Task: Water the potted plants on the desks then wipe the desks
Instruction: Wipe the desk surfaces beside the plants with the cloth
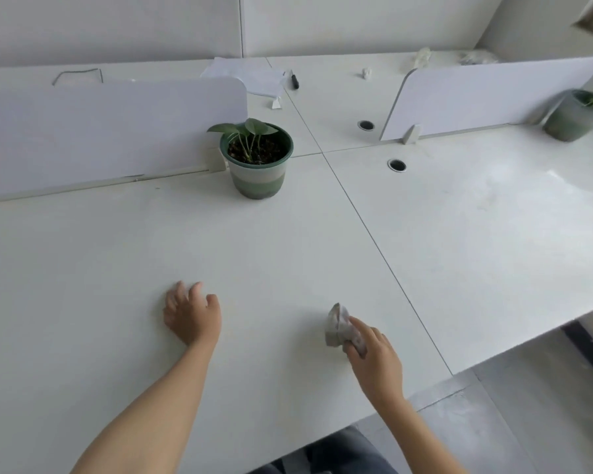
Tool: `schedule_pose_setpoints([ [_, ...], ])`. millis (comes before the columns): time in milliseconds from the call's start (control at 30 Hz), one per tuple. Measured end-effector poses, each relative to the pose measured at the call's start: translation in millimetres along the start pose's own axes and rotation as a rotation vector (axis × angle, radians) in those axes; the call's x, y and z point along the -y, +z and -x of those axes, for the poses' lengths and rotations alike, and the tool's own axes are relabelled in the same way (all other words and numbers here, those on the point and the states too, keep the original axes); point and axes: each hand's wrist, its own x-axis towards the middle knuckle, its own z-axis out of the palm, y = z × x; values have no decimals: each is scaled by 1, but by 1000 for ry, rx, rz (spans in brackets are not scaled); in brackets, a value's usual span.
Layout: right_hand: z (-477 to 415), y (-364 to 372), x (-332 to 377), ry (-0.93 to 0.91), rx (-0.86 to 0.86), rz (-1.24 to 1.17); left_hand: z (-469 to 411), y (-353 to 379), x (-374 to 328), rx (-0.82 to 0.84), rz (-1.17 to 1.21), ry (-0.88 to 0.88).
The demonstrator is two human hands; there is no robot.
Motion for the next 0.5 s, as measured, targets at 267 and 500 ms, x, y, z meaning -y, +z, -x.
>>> schedule_pose_setpoints([
  [267, -1, -28, -21, -134, 157, -195, 91, -43, 3, -99, 392, 40],
  [500, 12, -48, -47, -298, 318, -309, 220, -40, 12, -144, 502, -54],
])
